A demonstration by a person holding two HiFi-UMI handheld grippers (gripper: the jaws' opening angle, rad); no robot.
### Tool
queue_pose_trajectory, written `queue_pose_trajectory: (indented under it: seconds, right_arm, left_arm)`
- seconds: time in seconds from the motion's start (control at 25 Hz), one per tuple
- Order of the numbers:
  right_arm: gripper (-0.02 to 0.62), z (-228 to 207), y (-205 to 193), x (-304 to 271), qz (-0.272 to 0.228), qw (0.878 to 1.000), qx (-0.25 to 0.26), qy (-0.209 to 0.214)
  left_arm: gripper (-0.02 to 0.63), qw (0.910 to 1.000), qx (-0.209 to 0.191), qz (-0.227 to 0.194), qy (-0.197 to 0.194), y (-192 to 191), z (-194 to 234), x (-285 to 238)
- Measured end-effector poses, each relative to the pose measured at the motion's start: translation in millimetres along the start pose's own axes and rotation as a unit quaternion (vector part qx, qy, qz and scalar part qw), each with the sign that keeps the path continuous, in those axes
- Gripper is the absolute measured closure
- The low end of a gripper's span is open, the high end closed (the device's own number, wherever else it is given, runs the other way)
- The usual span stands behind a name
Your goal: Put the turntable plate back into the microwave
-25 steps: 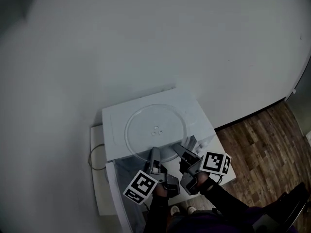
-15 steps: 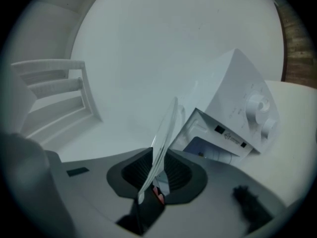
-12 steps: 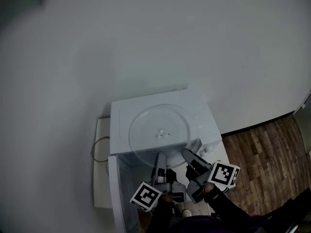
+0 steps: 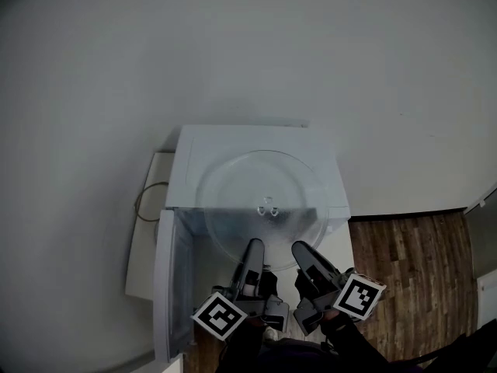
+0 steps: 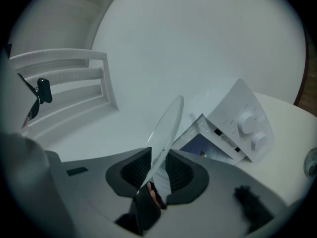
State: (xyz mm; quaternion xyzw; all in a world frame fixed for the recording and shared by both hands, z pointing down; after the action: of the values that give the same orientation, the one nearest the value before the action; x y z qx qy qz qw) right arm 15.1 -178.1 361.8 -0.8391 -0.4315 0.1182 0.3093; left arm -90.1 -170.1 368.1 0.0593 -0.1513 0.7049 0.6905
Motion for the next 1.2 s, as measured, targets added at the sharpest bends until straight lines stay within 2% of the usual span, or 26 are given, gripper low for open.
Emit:
queue_pose_trajectory:
  seconds: [0.08,0.24,0.4,0.56,0.72,0.96,1.08,1.2]
  right_arm:
    - [0.501,-2.1,-5.1,13.0,0.007,1.0,-0.006,-0.008]
    - [0.5,9.9,-15.4,26.9,0.009,1.0,-0.005,0.028]
    - [0.5,14.5,-27.4,44.0,0.033,0.999,0.001,0.041]
    - [0.496,14.1,-43.8,56.8,0.057,0.997,0.018,0.046]
    - [0.494,7.4,-65.4,66.8,0.086,0.995,0.013,0.041]
    - [0.494,0.5,-100.9,77.1,0.121,0.992,0.002,0.034]
    - [0.494,-5.7,-111.2,82.4,0.133,0.991,-0.008,0.023]
    - [0.488,-13.6,-117.2,79.1,0.13,0.991,0.004,0.009]
  left_arm:
    - [0.562,1.0,0.008,0.0,0.003,-6.6,0.2,12.0]
    - [0.568,0.9998,-0.007,-0.011,-0.015,-4.9,-1.7,36.0]
    - [0.571,0.9987,0.019,-0.043,-0.018,-7.1,-6.7,60.5]
    - [0.572,0.9968,0.036,-0.071,-0.007,-8.0,3.2,85.0]
    - [0.569,0.9968,0.025,-0.072,0.021,-7.6,19.1,110.1]
    - [0.571,0.9959,0.029,-0.08,0.033,1.3,37.2,140.8]
    - [0.574,0.9939,0.047,-0.089,0.045,1.0,45.8,150.1]
    - [0.572,0.9908,0.079,-0.091,0.062,1.5,62.8,149.8]
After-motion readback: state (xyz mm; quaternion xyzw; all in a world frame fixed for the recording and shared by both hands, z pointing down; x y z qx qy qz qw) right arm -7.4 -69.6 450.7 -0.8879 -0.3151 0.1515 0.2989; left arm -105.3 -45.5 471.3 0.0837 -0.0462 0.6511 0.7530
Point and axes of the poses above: the fingertips, and each gripper's own axes: x backward along the fingers, z to its left, y out of its top, the point moved 1 cm from there along x, backward along the fingers, and after that the axes turned 12 degrees about -z, right-handed, at the moved point
